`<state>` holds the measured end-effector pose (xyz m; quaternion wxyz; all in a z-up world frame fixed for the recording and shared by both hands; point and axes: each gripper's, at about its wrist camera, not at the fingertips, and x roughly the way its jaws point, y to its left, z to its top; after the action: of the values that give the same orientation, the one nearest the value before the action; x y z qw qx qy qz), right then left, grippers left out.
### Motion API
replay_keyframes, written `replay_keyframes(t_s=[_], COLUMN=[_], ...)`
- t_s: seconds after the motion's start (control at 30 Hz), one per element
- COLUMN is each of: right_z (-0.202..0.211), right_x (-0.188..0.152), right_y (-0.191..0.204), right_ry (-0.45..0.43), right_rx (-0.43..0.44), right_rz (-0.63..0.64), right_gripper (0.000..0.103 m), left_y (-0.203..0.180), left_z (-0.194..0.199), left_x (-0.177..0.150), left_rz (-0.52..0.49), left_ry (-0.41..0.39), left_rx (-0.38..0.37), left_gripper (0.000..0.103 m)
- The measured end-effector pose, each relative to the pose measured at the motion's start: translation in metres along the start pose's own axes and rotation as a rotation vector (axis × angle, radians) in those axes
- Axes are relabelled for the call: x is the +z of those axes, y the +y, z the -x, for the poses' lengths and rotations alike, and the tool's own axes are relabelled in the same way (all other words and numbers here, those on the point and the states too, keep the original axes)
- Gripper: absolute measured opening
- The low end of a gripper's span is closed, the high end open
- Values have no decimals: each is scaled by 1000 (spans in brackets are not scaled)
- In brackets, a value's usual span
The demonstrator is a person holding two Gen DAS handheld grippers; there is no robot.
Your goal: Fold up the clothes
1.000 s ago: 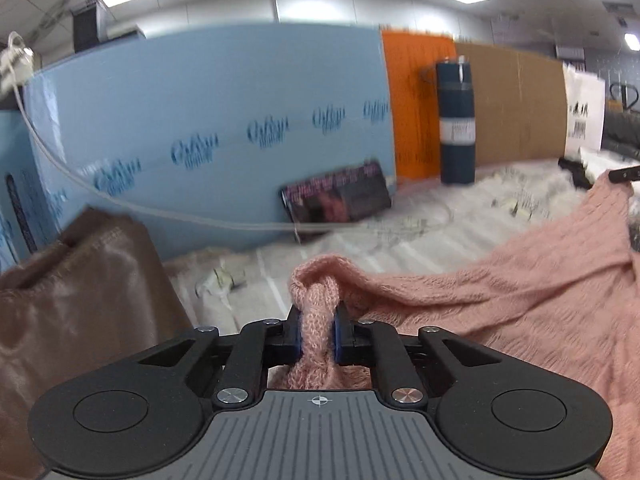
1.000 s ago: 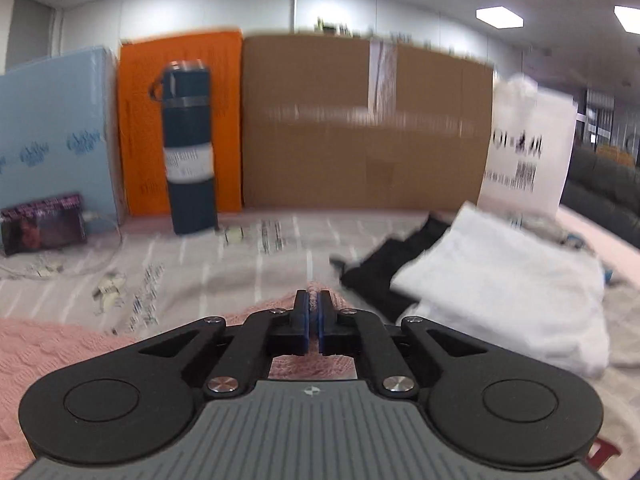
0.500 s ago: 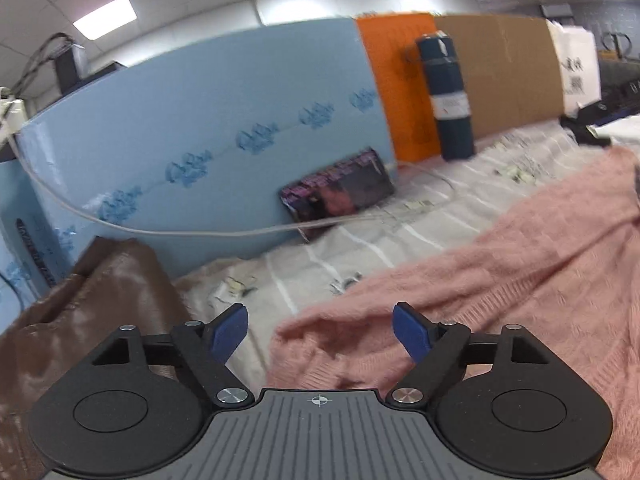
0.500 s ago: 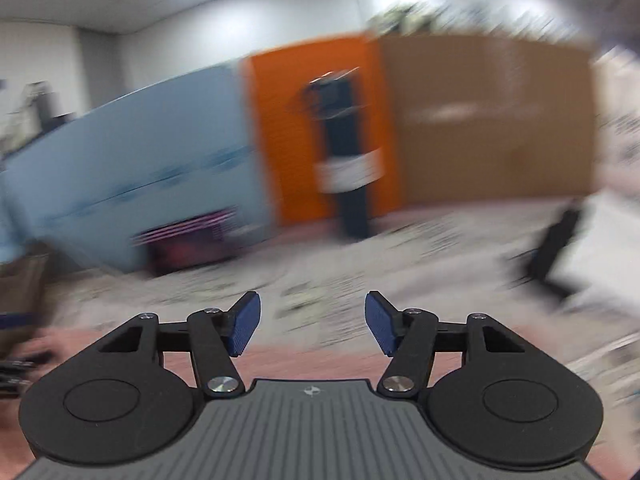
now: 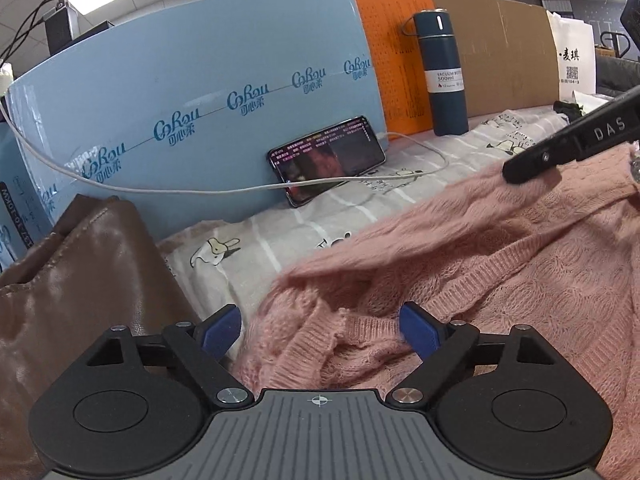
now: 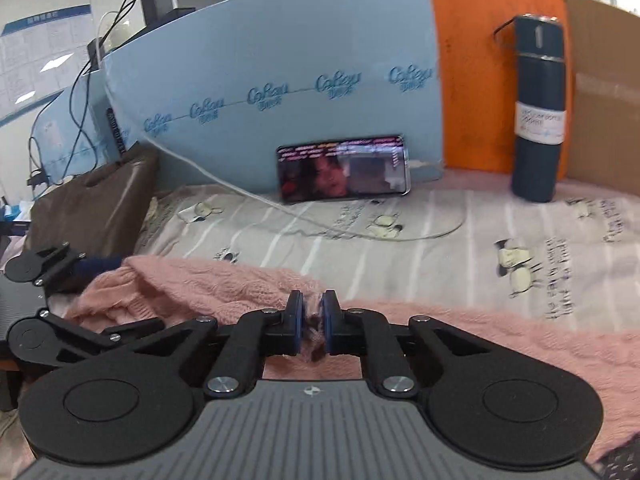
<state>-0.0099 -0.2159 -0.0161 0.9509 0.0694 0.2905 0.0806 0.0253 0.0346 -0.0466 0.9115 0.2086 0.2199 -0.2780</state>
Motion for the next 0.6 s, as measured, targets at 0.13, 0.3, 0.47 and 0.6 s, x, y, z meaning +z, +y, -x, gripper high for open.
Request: replay_keyframes(t_s=[0.13, 0.3, 0.47, 0.6], right_z=[-13, 44, 95, 103], right_x=[-12, -24, -47, -72], right_y=[1, 1, 5, 27], right_ry=[102, -6, 9, 79], right_rx=[-17, -29, 33, 45], right_rz=[14, -54, -112, -82], right_gripper=[39, 56, 61, 60], left_y=[0, 15, 28, 21], left_z=[8, 32, 3, 9], left_x=[0, 6, 1, -1], left_rz=[-7, 28, -9, -77], left_ry=[-32, -125, -39, -62], left_rx=[11, 25, 152, 200], left_gripper=[89, 89, 89, 89])
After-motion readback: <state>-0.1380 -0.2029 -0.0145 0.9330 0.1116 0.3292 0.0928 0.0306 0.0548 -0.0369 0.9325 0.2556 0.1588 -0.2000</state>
